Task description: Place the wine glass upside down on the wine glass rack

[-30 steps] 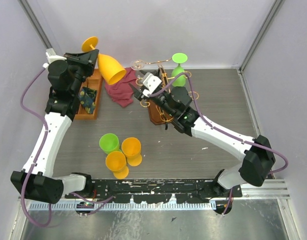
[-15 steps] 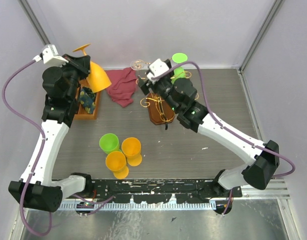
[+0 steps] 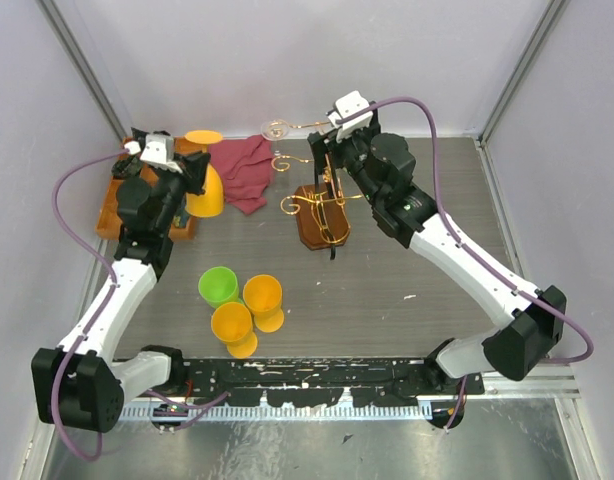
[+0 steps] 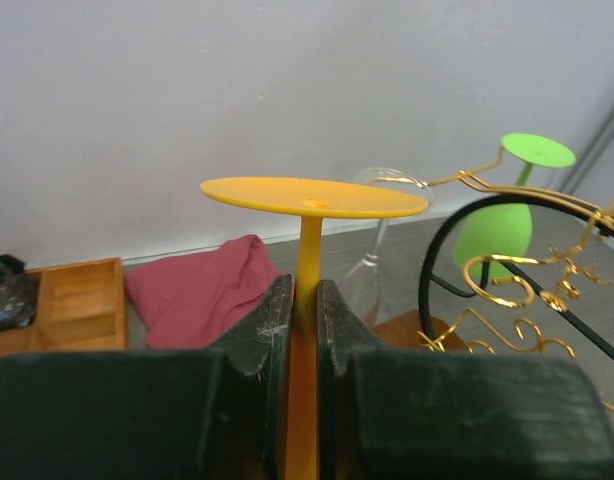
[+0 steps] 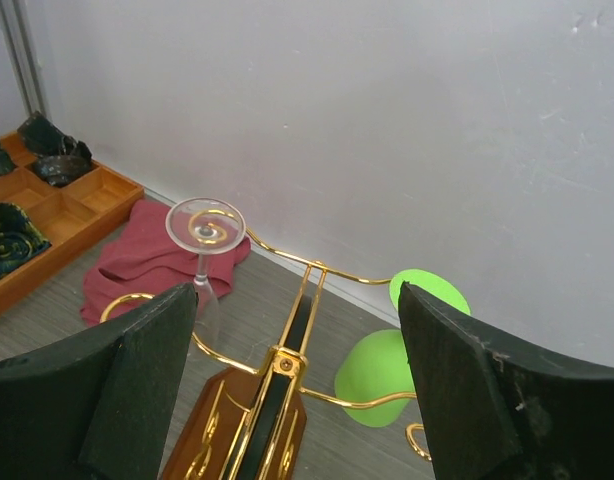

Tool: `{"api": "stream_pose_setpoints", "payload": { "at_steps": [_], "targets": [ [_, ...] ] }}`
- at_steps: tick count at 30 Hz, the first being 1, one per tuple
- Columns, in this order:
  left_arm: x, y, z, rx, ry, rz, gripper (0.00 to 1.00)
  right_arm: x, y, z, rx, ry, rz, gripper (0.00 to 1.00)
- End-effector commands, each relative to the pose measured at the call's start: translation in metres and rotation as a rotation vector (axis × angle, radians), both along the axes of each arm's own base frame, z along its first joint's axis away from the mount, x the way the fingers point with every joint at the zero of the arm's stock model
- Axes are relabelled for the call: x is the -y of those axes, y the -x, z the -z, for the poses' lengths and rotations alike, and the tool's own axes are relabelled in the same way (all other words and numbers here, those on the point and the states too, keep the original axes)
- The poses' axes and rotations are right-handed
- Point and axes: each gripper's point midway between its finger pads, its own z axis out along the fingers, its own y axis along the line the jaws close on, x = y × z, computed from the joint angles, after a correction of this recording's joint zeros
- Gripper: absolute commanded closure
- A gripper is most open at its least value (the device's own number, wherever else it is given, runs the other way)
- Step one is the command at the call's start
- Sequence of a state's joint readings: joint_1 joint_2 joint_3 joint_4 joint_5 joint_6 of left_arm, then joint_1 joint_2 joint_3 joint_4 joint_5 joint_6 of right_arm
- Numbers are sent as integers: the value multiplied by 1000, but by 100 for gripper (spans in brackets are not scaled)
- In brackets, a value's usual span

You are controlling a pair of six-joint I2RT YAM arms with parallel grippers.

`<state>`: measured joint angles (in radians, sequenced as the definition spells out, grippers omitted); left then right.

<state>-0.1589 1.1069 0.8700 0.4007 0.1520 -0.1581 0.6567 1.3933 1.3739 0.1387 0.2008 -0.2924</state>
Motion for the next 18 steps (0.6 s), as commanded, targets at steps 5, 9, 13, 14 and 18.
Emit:
{"api": "stream_pose_setpoints", "payload": {
  "at_steps": [5,9,13,14,18],
  "targets": [
    [40,20,-13,187,68,220,100,30,10,-25,54,-36,47,13],
    [62,22,4,170,77,274,100,38,7,-20,46,-20,64,13],
    [78,20,19,155,119,303,100,41,7,-19,45,-10,68,13],
    [79,19,21,153,139,302,100,41,7,-19,45,-8,66,13],
    [86,13,38,129,173,304,100,41,7,-17,46,9,62,13]
  ]
}}
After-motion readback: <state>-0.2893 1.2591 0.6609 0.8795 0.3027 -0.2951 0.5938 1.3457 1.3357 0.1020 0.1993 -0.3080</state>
